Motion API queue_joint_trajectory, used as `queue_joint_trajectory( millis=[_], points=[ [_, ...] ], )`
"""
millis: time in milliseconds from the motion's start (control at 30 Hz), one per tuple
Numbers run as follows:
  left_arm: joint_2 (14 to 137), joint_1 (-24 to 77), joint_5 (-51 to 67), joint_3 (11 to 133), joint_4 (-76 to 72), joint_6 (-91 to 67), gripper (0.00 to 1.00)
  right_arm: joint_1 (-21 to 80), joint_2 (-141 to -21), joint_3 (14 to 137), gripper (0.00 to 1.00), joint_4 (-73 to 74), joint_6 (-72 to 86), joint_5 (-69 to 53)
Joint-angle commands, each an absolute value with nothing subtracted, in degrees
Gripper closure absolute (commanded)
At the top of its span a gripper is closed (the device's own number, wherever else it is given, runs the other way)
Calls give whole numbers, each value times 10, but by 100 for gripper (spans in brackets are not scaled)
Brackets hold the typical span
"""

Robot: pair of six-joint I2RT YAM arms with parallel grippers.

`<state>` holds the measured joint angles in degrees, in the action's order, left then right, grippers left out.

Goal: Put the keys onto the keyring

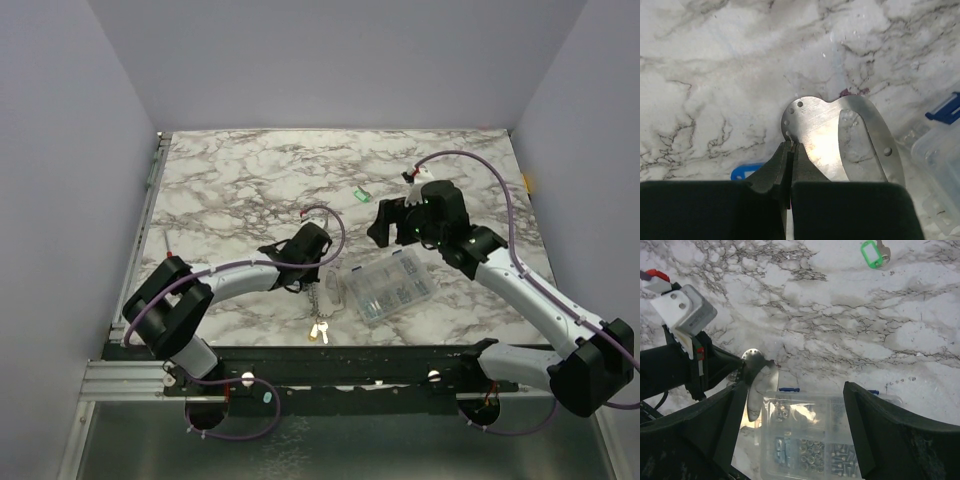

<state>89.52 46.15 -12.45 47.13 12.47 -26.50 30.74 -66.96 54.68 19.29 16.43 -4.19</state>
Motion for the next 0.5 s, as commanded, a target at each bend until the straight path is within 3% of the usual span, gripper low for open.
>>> queue_joint_trajectory(
  millis=[0,133,200,400,467],
  points=[
    [895,441,-83,478,60,-293,100,306,-668,530,13,190,152,-80],
    [904,431,-64,477,52,-294,100,306,-668,512,15,187,160,-114],
    [899,427,-51,477,50,-292,94,306,-668,501,16,178,167,-131],
    [847,428,-38,471,64,-265,43,306,-681,495,17,151,175,-169],
    [822,428,-45,470,84,-252,33,306,-689,500,17,151,172,-170]
  ],
)
